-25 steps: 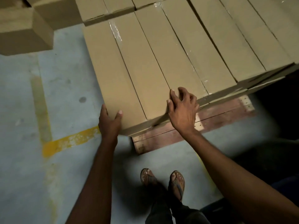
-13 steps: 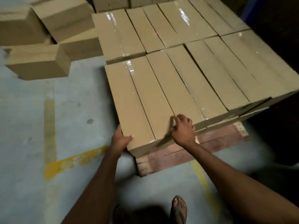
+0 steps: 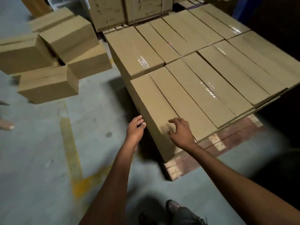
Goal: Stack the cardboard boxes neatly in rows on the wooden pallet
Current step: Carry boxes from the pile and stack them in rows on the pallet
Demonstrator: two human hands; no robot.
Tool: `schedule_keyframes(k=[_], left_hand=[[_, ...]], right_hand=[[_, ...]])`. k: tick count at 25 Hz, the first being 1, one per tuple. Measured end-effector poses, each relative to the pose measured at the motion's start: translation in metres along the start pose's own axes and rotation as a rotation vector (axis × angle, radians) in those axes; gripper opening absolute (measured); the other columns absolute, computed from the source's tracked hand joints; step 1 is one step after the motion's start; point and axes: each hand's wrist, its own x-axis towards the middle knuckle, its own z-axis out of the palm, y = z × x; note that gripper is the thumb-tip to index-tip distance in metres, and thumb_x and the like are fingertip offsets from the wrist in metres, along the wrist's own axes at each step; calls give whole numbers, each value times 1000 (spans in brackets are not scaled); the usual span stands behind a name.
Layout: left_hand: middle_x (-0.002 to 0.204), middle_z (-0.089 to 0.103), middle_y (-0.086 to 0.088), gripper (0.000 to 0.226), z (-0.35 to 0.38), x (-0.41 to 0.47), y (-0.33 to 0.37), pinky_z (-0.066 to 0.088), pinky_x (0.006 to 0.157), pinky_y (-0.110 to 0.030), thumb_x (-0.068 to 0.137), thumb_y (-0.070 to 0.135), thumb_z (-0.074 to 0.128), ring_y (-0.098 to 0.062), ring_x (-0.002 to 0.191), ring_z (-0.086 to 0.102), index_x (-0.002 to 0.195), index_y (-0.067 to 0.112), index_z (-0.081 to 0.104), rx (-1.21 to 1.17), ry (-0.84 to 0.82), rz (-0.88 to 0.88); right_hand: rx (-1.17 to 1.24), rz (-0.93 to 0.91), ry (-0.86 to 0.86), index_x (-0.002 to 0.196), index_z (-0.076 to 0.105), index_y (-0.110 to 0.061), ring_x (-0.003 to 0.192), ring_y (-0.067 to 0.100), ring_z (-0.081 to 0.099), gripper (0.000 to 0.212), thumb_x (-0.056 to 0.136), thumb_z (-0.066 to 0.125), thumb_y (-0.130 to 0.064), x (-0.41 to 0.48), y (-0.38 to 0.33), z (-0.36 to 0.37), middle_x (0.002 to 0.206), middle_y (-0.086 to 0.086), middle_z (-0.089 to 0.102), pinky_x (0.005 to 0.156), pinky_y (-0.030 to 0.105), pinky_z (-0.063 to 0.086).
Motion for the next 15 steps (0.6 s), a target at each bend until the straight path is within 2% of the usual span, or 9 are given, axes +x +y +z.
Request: schedule_keyframes(k=[4,9,12,15], left_hand=[[145,59,-3,46,-15,52,1,42,116,-46,103,6,52,-19,130,57,148,17,50,37,-60,-34],[158,45,-7,56,-12,157,12,38,119,-48,107,12,47,-23,140,49,160,16,30,89,-95,-48],[161,39,-5,64,3,222,16,39,117,-51,106,31,47,-27,142,46,163,24,18,145,-130,-89],[160,42,0,79,17,249,12,39,117,-54,94,44,50,-25,142,46,162,35,11,199,-221,-137]], right_hand=[[-141,-40,29,144,51,-22,139,26,34,55,92,66,-28,31,-24,30,153,5,41,115,39,35],[-306,-109,61,157,26,-27,150,32,19,80,91,68,-44,112,-53,72,167,9,16,117,48,31],[-400,-58,3,161,16,-28,152,34,16,80,96,52,-56,153,-45,86,170,11,10,119,51,28],[-434,-26,-17,164,8,-30,155,32,13,77,99,32,-63,158,-35,87,171,10,7,122,51,23]])
